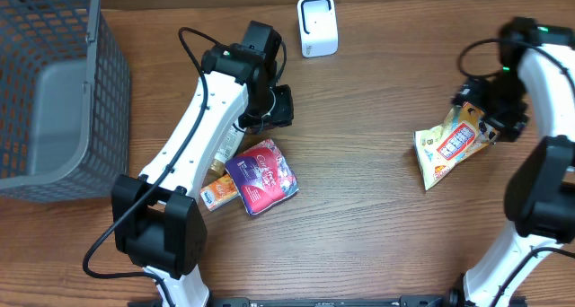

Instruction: Scan the item barcode

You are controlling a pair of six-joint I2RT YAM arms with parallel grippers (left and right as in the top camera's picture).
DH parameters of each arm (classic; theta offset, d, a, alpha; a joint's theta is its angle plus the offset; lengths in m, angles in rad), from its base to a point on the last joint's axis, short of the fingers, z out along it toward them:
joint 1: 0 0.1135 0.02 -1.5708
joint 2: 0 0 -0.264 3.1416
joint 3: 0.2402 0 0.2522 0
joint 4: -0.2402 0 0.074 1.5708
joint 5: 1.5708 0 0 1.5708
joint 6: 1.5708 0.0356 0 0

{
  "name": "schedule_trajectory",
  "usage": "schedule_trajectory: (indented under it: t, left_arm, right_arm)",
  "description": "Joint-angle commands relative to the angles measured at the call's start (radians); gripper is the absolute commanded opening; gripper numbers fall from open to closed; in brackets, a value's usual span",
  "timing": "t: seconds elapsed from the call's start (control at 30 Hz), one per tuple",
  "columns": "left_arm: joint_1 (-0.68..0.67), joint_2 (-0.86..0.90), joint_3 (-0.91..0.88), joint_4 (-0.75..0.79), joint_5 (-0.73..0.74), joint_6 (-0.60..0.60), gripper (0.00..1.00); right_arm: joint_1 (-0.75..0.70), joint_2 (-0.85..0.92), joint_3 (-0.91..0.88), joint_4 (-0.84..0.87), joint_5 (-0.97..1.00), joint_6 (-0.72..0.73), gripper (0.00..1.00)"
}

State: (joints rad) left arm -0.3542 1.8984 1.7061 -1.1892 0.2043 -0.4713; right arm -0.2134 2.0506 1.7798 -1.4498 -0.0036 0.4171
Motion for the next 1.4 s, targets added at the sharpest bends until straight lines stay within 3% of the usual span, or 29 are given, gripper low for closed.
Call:
schedule_trajectory:
  t: [0.0,0.1,0.27,0.43,0.5,0.53,0.6,0.63,0.73,0.87,1.03,1.2,1.37]
  left_arm:
    - [-0.027,-0.007,0.015,0.011,-0.031,0.004,0.33]
    - [-0.040,-0.007,0.015,0.025,-0.031,0.004,0.37]
    - [-0.040,-0.007,0.015,0.027,-0.032,0.004,0.38]
    - [-0.040,-0.007,0.015,0.027,-0.032,0.004,0.38]
    - [-0.040,-0.007,0.015,0.027,-0.031,0.004,0.38]
    - [-0.040,-0.007,0.015,0.027,-0.031,0.004,0.38]
    - [-0.040,-0.007,0.015,0.027,-0.031,0.004,0.38]
    - [-0.040,-0.007,0.015,0.027,-0.032,0.004,0.38]
    - [-0.040,-0.007,0.015,0.025,-0.031,0.004,0.38]
    - [-0.040,-0.007,0.015,0.023,-0.031,0.004,0.38]
    - [-0.040,-0.007,0.015,0.036,-0.031,0.003,0.38]
    - [-0.040,-0.007,0.015,0.050,-0.028,-0.004,0.35]
    - [-0.040,-0.007,0.015,0.050,-0.027,-0.008,0.30]
  right_arm:
    - [-0.113,-0.008,-0.066,0.044,-0.141,-0.103,0.96]
    - [-0.165,-0.008,-0.174,0.138,-0.265,-0.186,0.96]
    - [-0.168,-0.008,-0.385,0.399,-0.457,-0.186,0.93]
    - [-0.166,-0.008,-0.478,0.567,-0.572,-0.181,0.88]
    - [-0.166,-0.008,-0.502,0.613,-0.583,-0.172,0.78]
    - [-0.166,-0.008,-0.510,0.628,-0.581,-0.162,0.65]
    - [-0.166,-0.008,-0.516,0.638,-0.575,-0.155,0.21]
    - [-0.166,-0.008,-0.515,0.637,-0.575,-0.154,0.12]
    - [-0.167,-0.012,-0.506,0.624,-0.574,-0.152,0.05]
    - [-0.163,-0.029,-0.441,0.519,-0.495,-0.152,0.04]
    - [-0.085,-0.103,-0.289,0.292,-0.201,-0.087,0.04]
    - [0.140,-0.179,-0.228,0.187,0.151,0.086,0.06]
    - [0.360,-0.160,-0.232,0.108,0.327,0.240,0.09]
